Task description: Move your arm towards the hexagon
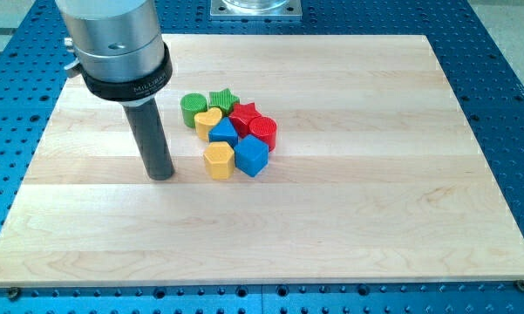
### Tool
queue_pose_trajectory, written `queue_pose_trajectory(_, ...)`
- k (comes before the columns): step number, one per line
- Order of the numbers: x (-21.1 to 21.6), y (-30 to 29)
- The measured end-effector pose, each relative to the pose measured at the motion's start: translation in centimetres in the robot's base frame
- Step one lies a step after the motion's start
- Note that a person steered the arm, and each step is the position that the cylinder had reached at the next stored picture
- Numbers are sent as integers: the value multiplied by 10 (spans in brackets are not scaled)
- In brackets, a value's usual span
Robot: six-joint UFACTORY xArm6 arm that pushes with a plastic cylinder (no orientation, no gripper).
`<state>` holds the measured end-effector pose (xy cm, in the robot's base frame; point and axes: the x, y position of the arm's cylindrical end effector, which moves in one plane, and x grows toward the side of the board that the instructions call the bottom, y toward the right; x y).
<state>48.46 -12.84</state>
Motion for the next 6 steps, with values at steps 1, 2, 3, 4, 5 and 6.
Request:
queue_pose_trajectory(1, 0, -4)
queue_pose_trajectory(2, 5, -2)
queue_pose_trajectory(3, 6, -1)
queue_pose_trajectory(4, 28, 2)
queue_pose_trajectory(5, 36, 29)
queue_pose_trajectory(6, 35, 22)
